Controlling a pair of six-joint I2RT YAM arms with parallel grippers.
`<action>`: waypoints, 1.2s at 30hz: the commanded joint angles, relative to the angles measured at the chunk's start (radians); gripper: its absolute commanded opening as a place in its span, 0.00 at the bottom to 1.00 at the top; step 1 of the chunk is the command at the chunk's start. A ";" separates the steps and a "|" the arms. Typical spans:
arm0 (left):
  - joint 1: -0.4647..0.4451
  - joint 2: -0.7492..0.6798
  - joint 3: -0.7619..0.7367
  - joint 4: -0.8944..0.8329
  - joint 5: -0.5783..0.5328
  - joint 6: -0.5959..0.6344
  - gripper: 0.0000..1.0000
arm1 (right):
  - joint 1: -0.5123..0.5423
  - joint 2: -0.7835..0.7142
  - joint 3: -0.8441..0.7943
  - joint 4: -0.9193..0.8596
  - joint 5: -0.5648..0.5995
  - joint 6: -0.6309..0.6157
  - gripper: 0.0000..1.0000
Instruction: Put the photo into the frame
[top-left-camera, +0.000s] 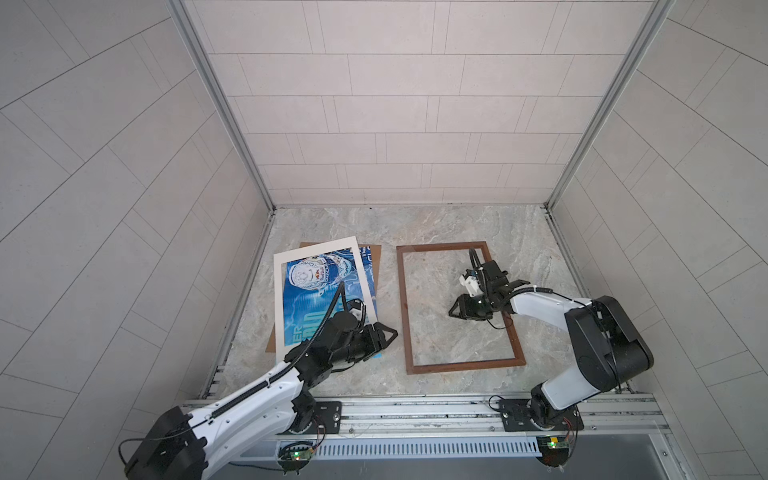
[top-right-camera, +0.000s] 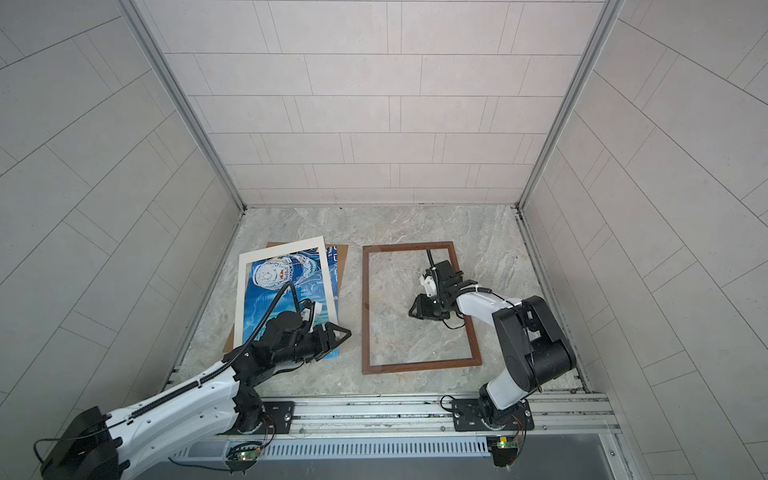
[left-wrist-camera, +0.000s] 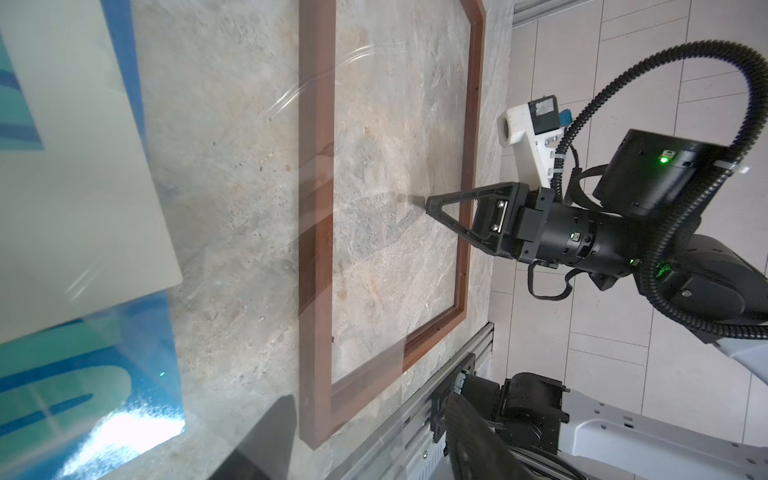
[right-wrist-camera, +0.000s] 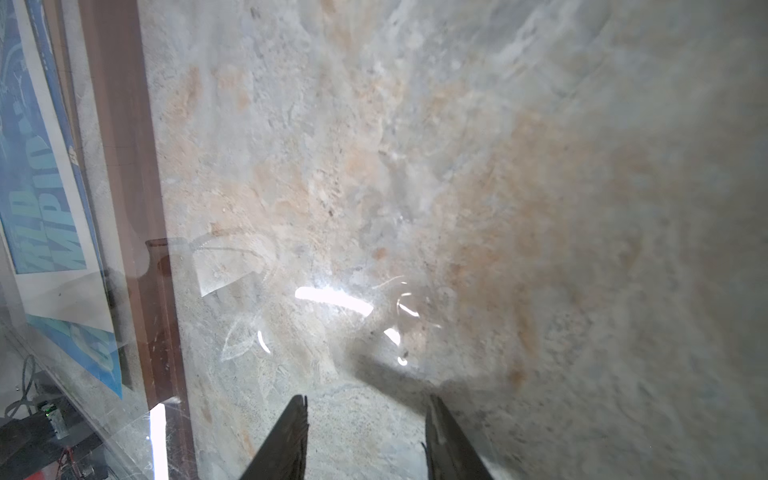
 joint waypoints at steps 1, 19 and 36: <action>-0.003 0.008 0.027 0.044 -0.078 0.033 0.63 | 0.017 -0.001 -0.044 -0.088 0.039 0.010 0.42; -0.001 0.149 0.118 0.034 -0.201 0.124 0.29 | 0.029 -0.108 -0.027 -0.161 -0.050 0.048 0.41; 0.034 0.099 0.185 -0.082 -0.187 0.161 0.00 | -0.077 -0.241 0.060 -0.268 -0.028 -0.005 0.44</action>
